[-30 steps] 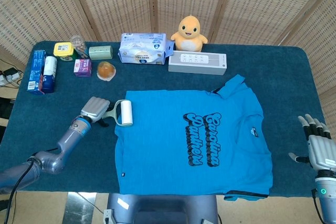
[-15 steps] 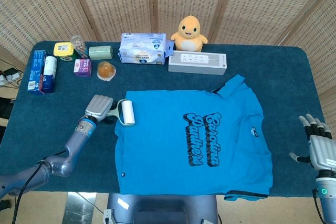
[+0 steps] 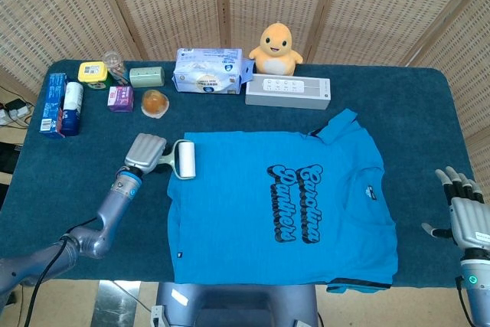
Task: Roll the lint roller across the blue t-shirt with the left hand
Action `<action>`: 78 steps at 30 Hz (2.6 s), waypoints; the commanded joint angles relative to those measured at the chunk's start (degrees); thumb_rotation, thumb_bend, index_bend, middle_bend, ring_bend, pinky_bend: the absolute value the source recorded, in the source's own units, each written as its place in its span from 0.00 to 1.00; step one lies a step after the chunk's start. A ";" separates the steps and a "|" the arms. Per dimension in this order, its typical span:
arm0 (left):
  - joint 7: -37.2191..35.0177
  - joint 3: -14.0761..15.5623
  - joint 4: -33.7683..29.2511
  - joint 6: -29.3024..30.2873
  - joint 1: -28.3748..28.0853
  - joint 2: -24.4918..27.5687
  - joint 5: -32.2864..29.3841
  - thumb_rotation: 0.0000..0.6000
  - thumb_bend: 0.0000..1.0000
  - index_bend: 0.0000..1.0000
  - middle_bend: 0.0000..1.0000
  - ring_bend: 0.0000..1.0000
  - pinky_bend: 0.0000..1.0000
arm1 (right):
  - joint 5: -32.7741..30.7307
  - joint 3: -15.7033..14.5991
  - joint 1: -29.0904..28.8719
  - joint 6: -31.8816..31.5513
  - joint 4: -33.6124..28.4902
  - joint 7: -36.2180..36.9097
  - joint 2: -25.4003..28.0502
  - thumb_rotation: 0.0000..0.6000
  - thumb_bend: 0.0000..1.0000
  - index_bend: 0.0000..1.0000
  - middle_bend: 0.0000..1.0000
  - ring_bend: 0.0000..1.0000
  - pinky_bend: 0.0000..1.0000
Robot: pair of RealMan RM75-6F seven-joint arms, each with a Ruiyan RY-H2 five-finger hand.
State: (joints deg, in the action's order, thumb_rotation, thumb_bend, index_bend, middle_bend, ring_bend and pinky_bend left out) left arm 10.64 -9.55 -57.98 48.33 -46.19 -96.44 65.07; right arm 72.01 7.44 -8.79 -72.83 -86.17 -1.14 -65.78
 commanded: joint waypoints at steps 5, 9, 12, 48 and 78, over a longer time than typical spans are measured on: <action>-6.16 0.09 -1.57 -3.36 -0.07 1.85 2.03 1.00 0.84 0.94 1.00 0.93 1.00 | 0.13 -0.10 0.04 0.00 -0.22 0.22 0.18 1.00 0.00 0.00 0.00 0.00 0.03; -4.84 0.14 -4.00 -6.72 -0.90 4.35 0.67 1.00 0.87 0.94 1.00 0.93 1.00 | 0.24 -0.16 0.04 0.03 -0.31 0.41 0.27 1.00 0.00 0.00 0.00 0.00 0.03; -3.16 -0.03 -6.26 -8.91 -1.55 6.17 -1.26 1.00 0.93 0.95 1.00 0.93 1.00 | 0.31 -0.19 0.02 0.10 -0.37 0.59 0.34 1.00 0.00 0.00 0.00 0.00 0.03; 4.98 1.42 -13.05 -14.02 -8.50 10.79 -11.02 1.00 0.96 0.95 1.00 0.93 1.00 | 1.11 -0.51 -0.44 2.20 0.43 5.62 1.57 1.00 0.00 0.00 0.00 0.00 0.03; 16.53 3.44 -8.57 -12.55 -16.09 2.91 -25.27 1.00 0.93 0.95 1.00 0.93 1.00 | 1.39 -0.43 -0.18 2.86 0.93 10.46 3.12 1.00 0.00 0.00 0.00 0.00 0.03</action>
State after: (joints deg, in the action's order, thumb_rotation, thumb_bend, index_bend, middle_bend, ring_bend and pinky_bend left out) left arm 27.05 -6.12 -66.69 35.81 -62.12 -93.36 39.98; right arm 73.40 7.01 -8.97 -69.97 -85.24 9.32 -62.66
